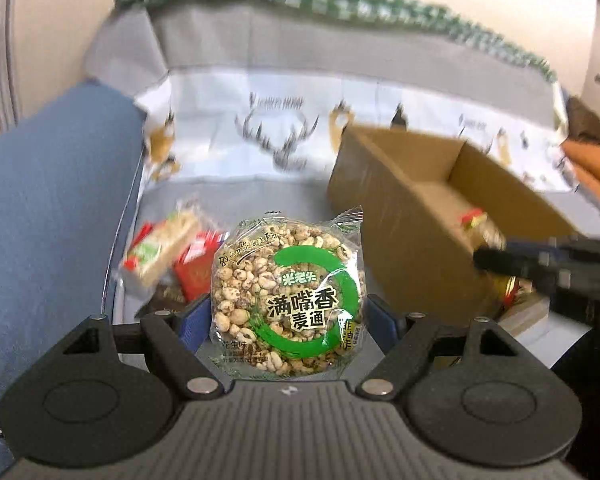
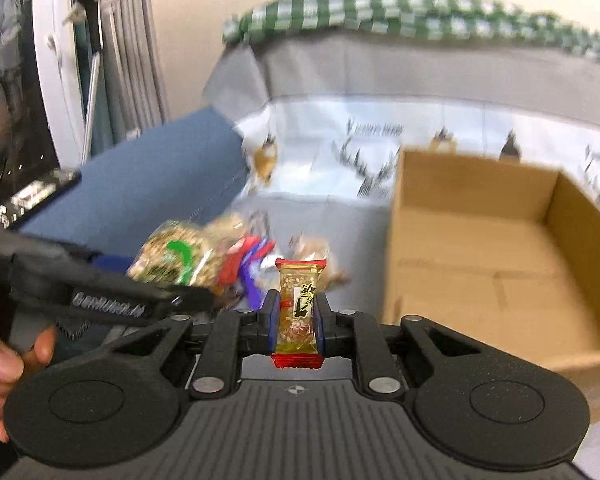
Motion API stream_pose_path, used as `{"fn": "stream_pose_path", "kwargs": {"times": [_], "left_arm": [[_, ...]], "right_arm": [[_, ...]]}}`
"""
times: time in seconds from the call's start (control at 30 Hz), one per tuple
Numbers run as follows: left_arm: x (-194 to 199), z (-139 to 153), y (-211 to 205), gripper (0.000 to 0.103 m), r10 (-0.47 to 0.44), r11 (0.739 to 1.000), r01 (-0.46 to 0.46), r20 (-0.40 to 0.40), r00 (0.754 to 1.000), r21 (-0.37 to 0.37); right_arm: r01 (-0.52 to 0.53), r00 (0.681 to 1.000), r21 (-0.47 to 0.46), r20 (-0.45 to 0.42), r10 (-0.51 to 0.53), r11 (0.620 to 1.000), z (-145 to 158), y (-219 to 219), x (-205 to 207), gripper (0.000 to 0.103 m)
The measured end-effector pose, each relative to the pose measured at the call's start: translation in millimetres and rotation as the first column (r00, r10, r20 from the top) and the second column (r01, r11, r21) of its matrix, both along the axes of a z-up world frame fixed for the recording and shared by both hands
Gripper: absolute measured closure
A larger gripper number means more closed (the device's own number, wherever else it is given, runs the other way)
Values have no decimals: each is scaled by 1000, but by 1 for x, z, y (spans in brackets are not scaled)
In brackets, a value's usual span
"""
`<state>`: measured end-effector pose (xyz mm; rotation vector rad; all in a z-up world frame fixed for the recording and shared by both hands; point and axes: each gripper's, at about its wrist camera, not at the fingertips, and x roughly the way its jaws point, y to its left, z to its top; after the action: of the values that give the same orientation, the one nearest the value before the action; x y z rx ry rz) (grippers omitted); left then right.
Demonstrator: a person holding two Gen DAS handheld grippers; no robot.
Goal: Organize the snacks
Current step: 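Lift the nut bag with left gripper while right gripper carries the bar over the box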
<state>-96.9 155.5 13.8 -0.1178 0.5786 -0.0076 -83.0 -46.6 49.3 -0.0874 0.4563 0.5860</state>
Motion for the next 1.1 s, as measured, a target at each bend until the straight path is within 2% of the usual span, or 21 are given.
{"fn": "stream_pose_path", "kwargs": {"times": [0.17, 0.23, 0.43, 0.53, 0.63, 0.73, 0.93, 1.1], "left_arm": [[-13, 8, -13, 19, -19, 1000, 17, 91, 996, 19], [-13, 8, -16, 19, -31, 999, 29, 104, 994, 22], [-11, 6, -26, 19, -60, 998, 58, 119, 991, 25], [-11, 5, -29, 19, -30, 999, 25, 120, 992, 40], [-13, 6, -32, 19, -8, 998, -1, 158, 987, 56], [-11, 9, -43, 19, -26, 995, 9, 173, 984, 99], [10, 9, -79, 19, -85, 980, 56, 142, 986, 193], [32, 30, -110, 19, -109, 979, 78, 160, 981, 187]], "right_arm": [[42, 993, 27, 112, -45, 999, 21, -44, 15, 85], [68, 989, 43, 127, -72, 997, 24, -64, 27, 85], [189, 975, 160, 86, -204, 969, 15, -111, 63, 85], [198, 971, 163, 100, -216, 967, 11, -120, 69, 85], [198, 971, 185, 94, -218, 963, 8, -127, 76, 85], [214, 970, 203, 71, -232, 956, 4, -134, 84, 85], [240, 966, 229, 38, -255, 943, 0, -141, 96, 85], [255, 961, 255, 41, -273, 933, -1, -145, 97, 85]]}}
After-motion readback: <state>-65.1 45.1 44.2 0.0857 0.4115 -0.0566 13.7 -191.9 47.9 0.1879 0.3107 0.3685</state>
